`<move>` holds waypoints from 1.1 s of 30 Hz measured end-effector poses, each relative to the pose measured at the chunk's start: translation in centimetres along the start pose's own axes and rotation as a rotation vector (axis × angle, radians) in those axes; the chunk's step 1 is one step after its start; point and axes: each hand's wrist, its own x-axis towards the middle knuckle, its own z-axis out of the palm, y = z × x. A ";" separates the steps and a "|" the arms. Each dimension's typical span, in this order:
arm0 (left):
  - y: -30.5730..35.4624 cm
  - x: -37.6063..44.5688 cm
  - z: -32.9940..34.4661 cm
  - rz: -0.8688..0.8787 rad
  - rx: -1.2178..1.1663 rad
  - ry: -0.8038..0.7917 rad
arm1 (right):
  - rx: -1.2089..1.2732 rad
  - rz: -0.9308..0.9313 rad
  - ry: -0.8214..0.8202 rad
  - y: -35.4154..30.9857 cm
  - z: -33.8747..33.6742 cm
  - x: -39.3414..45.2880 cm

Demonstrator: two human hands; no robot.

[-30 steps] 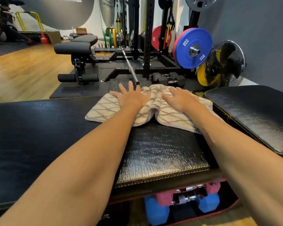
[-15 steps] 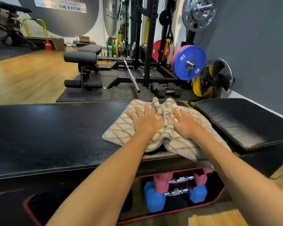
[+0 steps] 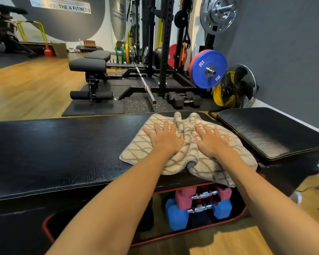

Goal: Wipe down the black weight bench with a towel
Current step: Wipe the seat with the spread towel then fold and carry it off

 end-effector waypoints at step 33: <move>-28.2 -12.3 -2.5 -0.453 -0.015 0.028 | -0.046 -0.446 -0.005 -30.1 6.7 -6.9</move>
